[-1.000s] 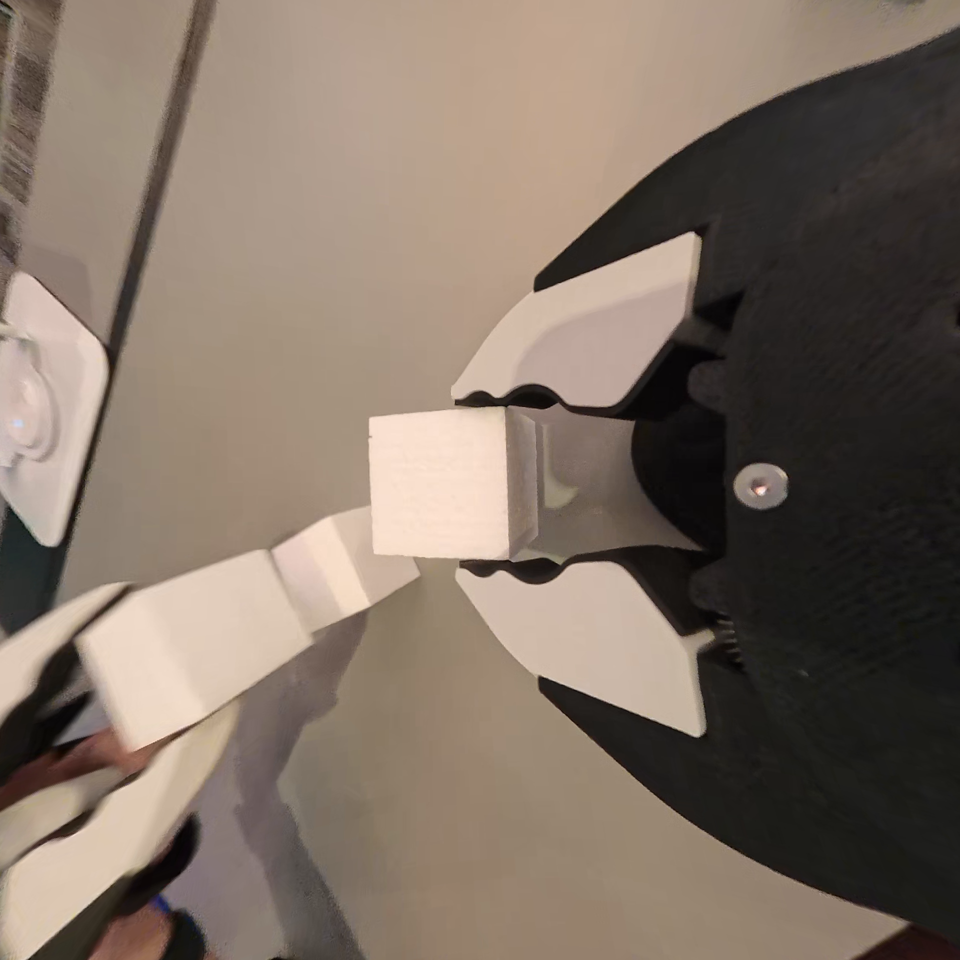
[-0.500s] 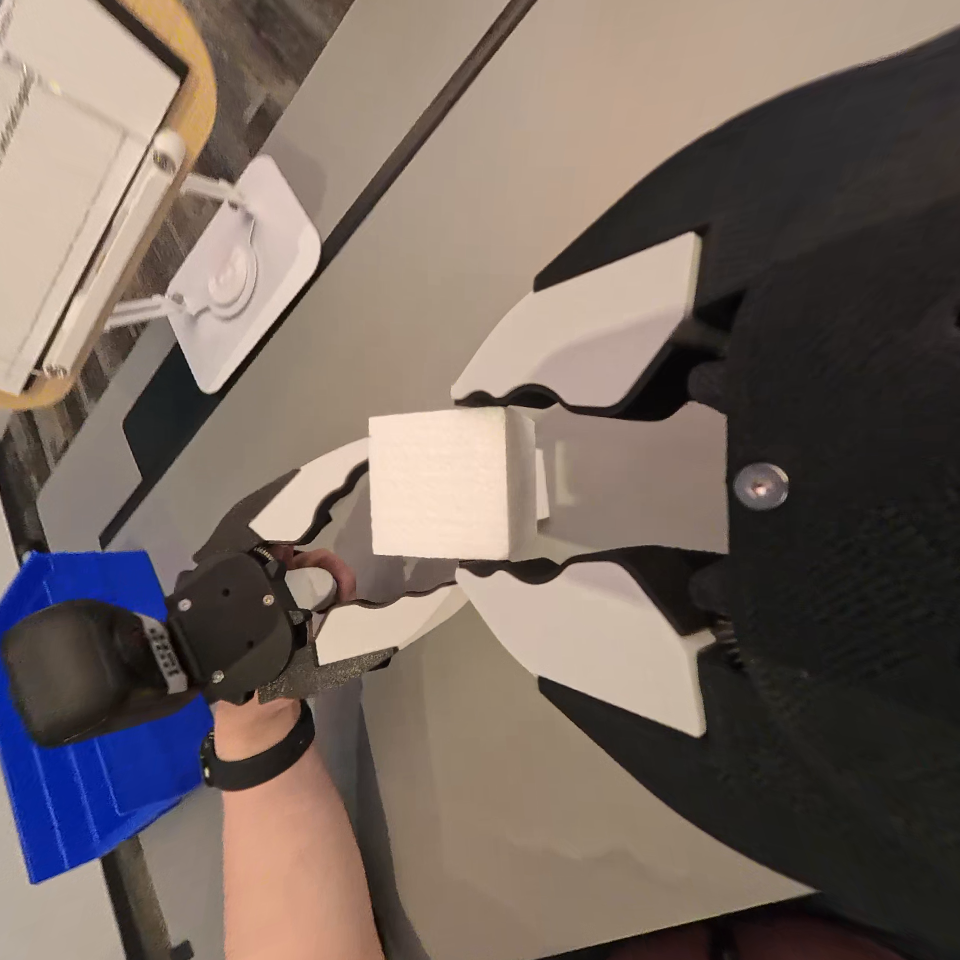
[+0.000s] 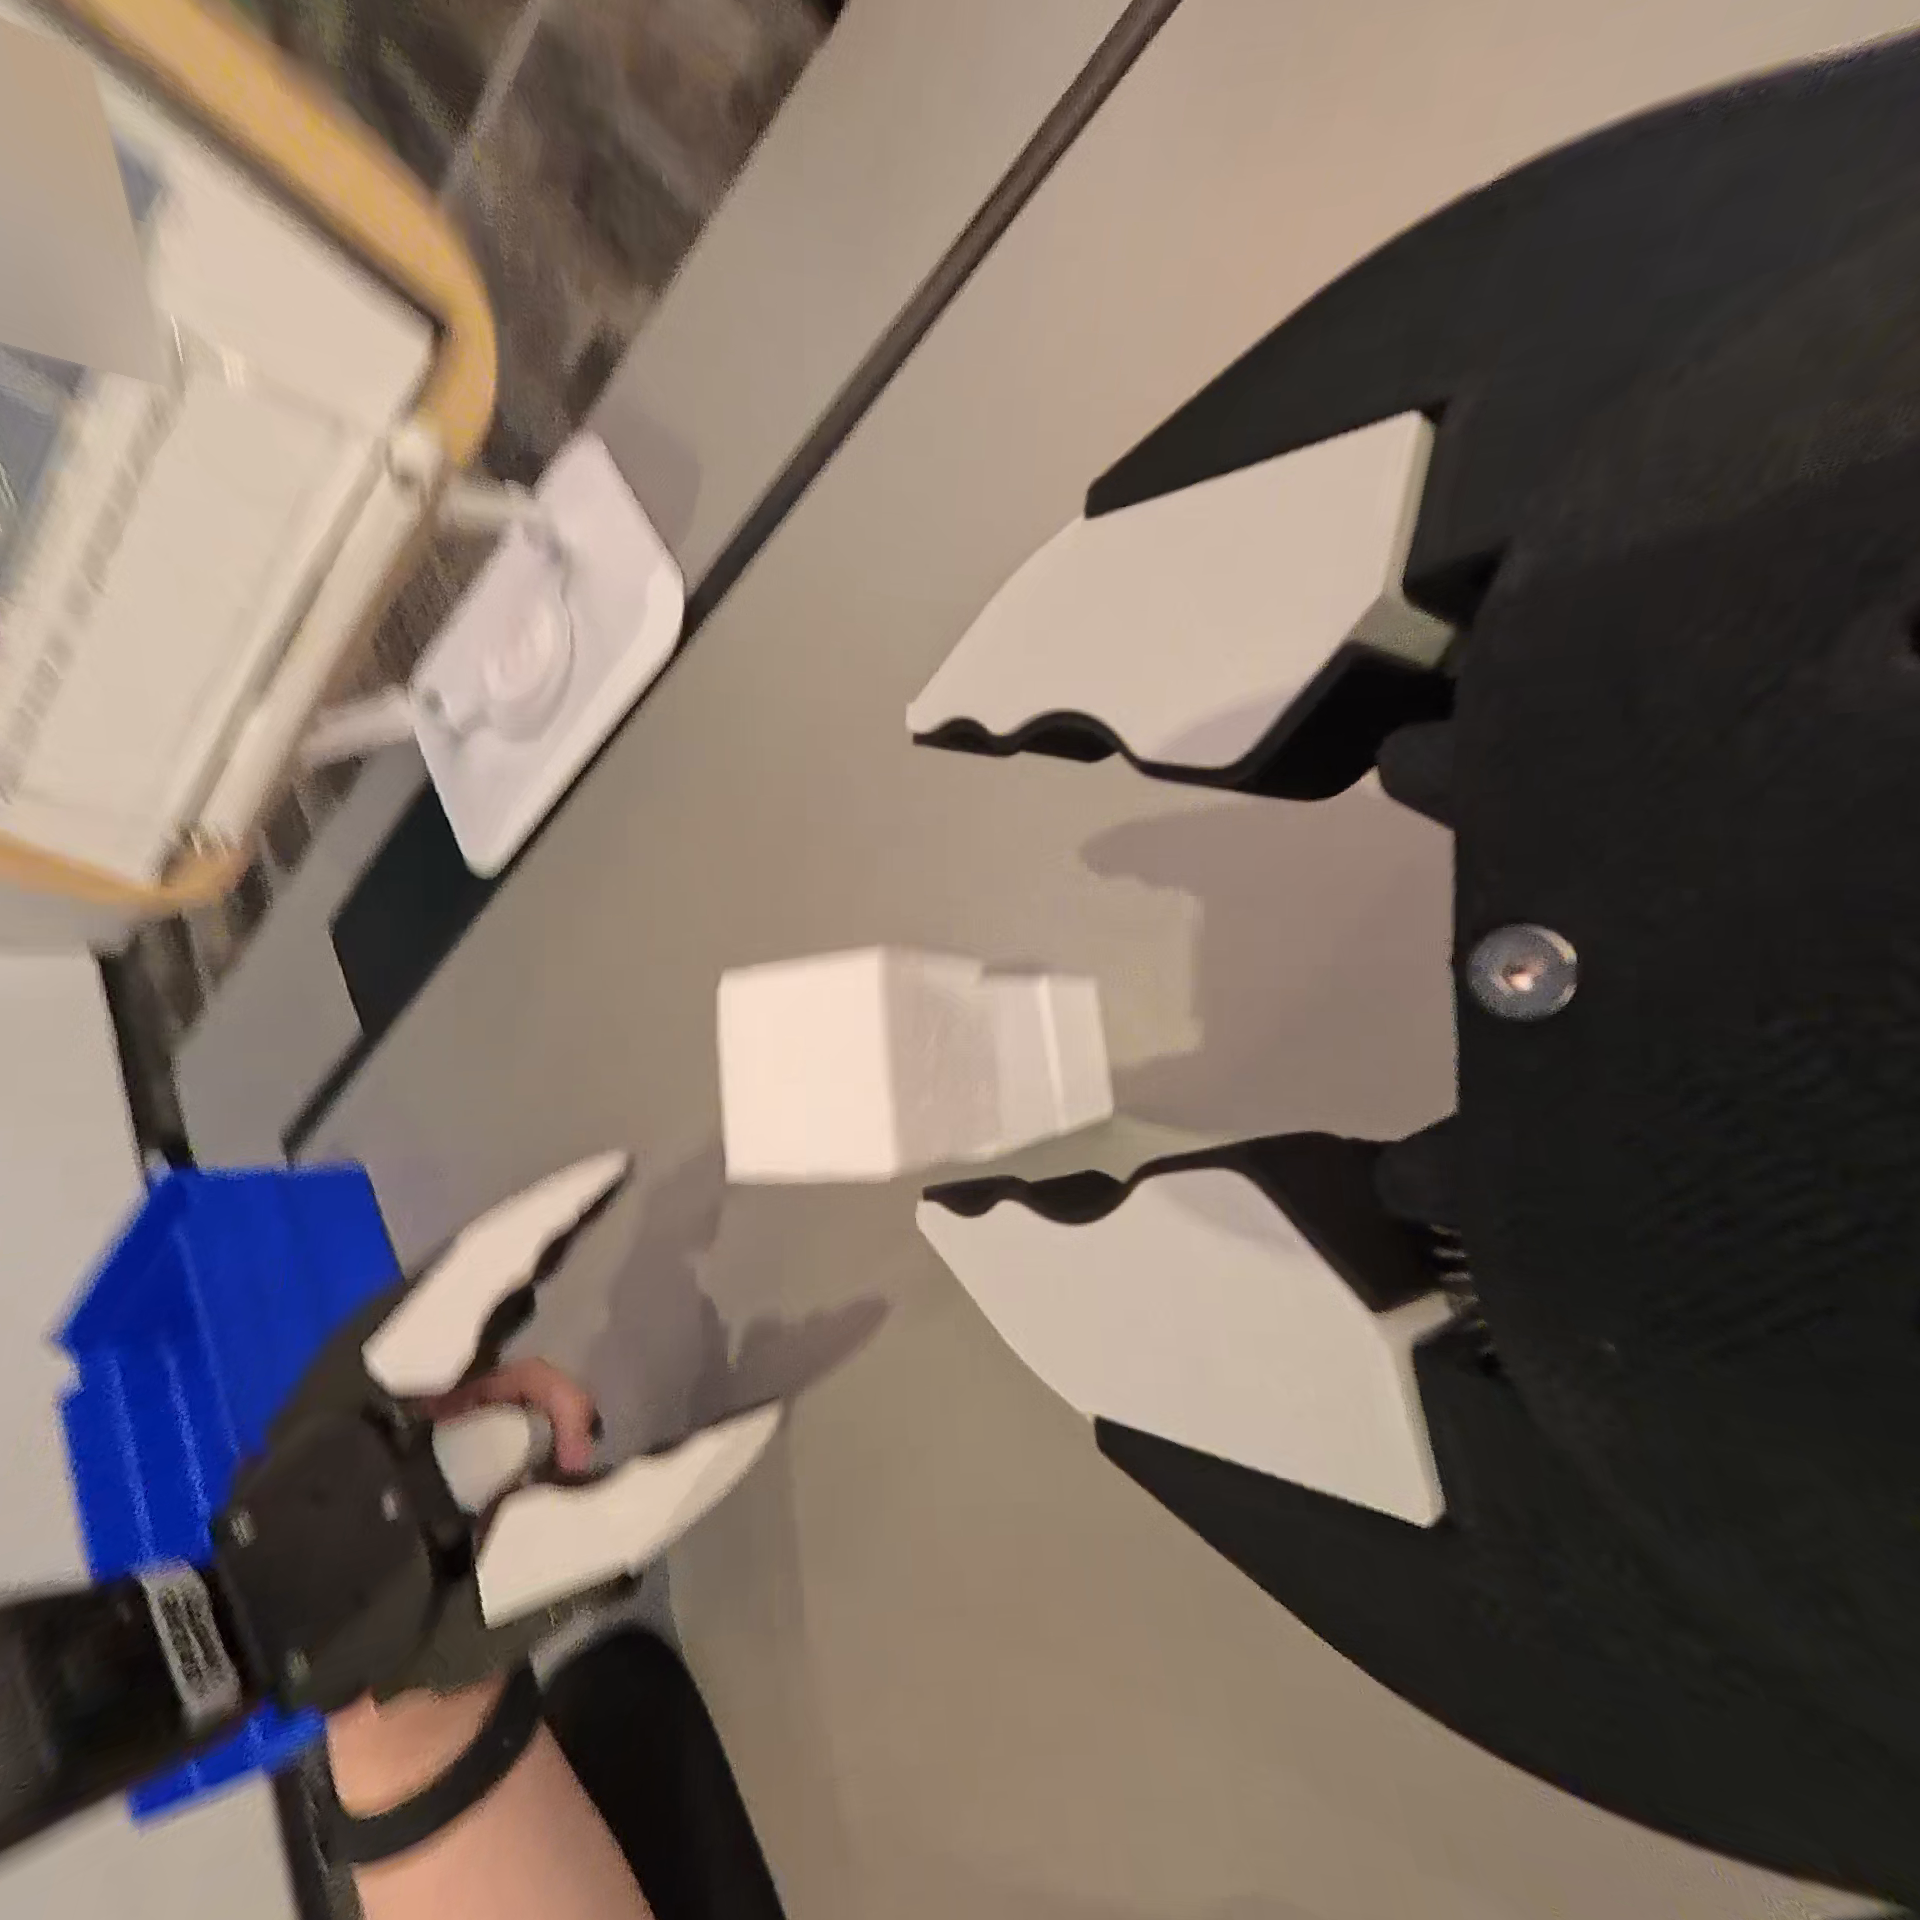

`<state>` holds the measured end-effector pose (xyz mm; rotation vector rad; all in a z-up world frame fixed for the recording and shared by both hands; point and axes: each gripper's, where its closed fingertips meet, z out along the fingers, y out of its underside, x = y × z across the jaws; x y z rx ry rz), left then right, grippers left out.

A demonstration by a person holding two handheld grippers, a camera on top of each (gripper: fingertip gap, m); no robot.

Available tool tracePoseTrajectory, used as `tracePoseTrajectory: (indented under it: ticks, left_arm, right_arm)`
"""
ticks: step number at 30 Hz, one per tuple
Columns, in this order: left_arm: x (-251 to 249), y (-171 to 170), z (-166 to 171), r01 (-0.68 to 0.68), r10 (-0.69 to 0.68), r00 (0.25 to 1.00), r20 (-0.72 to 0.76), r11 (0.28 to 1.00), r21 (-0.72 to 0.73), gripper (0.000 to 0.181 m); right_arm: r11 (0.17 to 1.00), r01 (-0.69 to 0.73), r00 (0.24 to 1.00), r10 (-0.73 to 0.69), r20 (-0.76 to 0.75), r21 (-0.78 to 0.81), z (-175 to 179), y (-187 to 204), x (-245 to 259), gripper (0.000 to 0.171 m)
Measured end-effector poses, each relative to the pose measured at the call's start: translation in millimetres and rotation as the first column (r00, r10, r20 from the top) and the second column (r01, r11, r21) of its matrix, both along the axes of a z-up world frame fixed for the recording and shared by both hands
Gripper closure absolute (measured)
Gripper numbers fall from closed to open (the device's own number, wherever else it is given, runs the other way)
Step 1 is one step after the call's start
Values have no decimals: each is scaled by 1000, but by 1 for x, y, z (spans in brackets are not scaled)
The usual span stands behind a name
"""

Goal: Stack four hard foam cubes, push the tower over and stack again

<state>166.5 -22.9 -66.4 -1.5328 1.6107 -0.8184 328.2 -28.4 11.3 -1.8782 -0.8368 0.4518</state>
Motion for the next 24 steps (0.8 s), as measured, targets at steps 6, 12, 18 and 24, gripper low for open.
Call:
tracePoseTrajectory:
  ticks: [6,12,18,24]
  left_arm:
    - [-17,-14,2,19,-18,1000,-13,999,40,92]
    - [-17,-20,6,29,-29,1000,-5,998,51,92]
    - [-19,-23,8,29,-27,999,-22,998,64,92]
    - [-20,-24,9,13,-13,1000,3,998,62,94]
  right_arm:
    - [708,705,690,-700,183,48,-46,-15,237,90]
    - [561,801,596,-779,195,-208,-133,-49,283,87]
    - [538,805,589,-776,226,-251,-150,-55,278,111]
    - [859,478,869,-493,-42,-185,-61,-9,159,111]
